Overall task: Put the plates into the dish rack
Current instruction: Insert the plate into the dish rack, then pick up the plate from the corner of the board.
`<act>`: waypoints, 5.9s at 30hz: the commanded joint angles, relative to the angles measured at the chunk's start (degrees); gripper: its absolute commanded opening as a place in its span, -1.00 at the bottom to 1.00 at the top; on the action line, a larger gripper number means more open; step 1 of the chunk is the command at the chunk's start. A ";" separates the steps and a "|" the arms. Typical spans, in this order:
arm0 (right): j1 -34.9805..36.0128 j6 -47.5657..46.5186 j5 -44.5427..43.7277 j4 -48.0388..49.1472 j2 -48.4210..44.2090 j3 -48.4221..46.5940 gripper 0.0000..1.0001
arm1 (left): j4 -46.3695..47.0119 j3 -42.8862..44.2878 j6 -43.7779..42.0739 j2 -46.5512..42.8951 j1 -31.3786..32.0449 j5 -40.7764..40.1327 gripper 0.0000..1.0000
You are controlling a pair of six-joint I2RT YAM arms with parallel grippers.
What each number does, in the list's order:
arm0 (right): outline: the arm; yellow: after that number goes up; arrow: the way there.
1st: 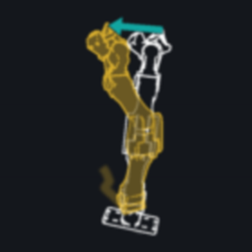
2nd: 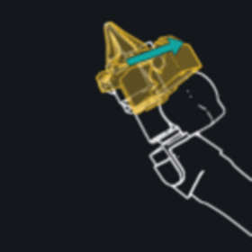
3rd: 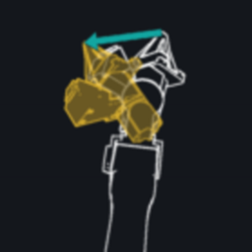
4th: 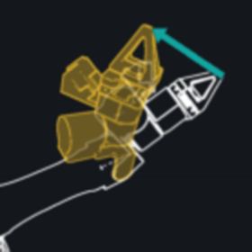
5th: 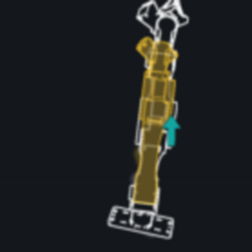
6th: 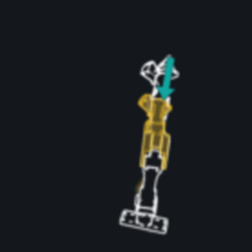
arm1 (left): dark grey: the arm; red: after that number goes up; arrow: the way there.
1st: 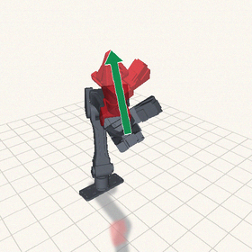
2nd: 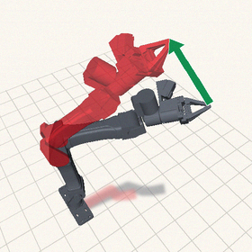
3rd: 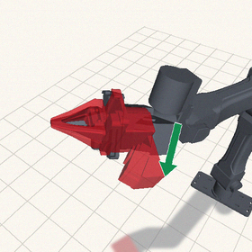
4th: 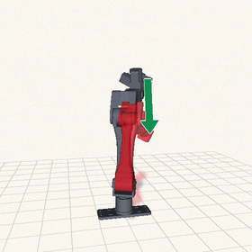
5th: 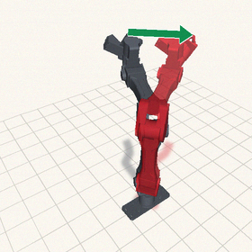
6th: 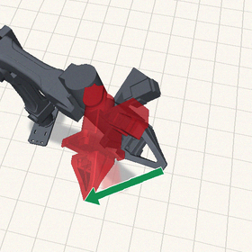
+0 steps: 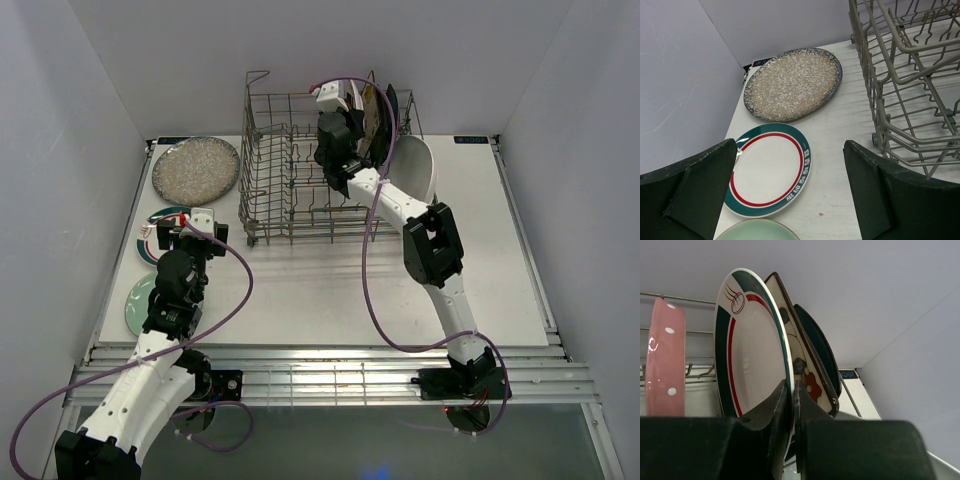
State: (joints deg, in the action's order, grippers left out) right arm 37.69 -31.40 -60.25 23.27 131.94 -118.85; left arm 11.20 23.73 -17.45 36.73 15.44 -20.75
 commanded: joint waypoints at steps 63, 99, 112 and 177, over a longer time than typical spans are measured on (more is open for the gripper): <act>0.19 4.59 -1.45 12.24 -0.89 6.70 -0.13 | 1.01 -0.43 0.40 -0.34 -0.32 0.54 0.96; -1.31 23.57 6.19 -4.72 -4.32 7.05 -0.84 | 0.84 -0.52 0.31 -0.34 -0.32 0.89 0.96; -1.48 30.33 7.69 -7.80 -1.86 8.37 -0.84 | 0.75 -0.52 0.31 -0.34 -0.32 0.98 0.96; 2.56 50.91 41.25 -8.50 -62.50 68.91 0.25 | 1.19 -0.43 -0.91 3.17 -0.32 -1.04 0.96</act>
State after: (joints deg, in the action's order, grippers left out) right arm 39.11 17.65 -24.14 12.14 73.60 -52.73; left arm 11.20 23.09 -17.67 39.55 15.44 -20.58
